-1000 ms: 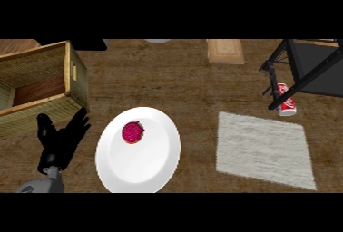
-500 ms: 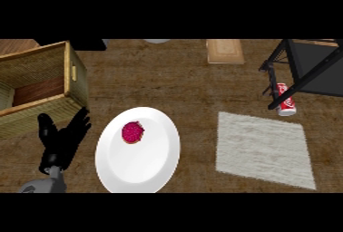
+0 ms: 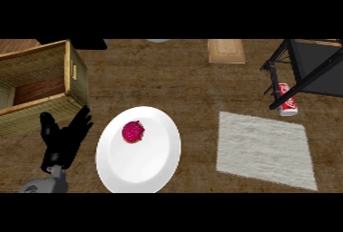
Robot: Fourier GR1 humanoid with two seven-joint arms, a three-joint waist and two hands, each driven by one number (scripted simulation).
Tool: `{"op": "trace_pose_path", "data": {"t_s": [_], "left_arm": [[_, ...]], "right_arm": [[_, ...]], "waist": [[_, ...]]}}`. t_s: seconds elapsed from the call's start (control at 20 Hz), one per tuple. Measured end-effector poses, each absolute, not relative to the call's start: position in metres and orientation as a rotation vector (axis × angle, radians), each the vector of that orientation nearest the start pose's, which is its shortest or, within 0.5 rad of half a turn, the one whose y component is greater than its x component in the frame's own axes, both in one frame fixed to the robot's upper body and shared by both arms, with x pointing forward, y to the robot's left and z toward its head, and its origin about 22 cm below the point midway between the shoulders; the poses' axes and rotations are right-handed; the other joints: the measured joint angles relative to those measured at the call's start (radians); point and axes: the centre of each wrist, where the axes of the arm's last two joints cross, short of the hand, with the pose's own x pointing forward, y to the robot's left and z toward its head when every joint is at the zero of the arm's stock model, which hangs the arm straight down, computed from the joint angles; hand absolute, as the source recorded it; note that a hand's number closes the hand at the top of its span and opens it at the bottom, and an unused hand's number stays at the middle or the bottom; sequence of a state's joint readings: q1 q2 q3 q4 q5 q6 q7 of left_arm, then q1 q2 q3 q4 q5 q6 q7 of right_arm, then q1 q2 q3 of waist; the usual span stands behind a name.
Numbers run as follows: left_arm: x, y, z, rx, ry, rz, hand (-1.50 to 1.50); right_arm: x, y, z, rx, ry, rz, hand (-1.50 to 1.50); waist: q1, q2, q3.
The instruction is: Pick the sweet potato from the placemat and place it in the tiered shelf
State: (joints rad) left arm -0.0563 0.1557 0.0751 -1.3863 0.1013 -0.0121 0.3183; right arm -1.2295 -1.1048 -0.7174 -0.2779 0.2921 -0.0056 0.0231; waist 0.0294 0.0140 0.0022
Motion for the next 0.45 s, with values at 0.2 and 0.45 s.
{"op": "trace_pose_path", "data": {"t_s": [0.2, 0.45], "left_arm": [[0.253, 0.287, -0.023, 0.088, -1.130, 0.029, 0.00], [0.245, 0.287, -0.029, 0.083, -1.127, 0.031, 0.00]], "right_arm": [[0.288, -0.571, 0.342, -0.797, -1.677, -0.562, -1.50], [0.250, -0.599, 0.336, -0.770, -1.674, -0.563, -1.50]], "waist": [[-0.004, 0.001, 0.001], [-0.004, 0.001, 0.003]]}}
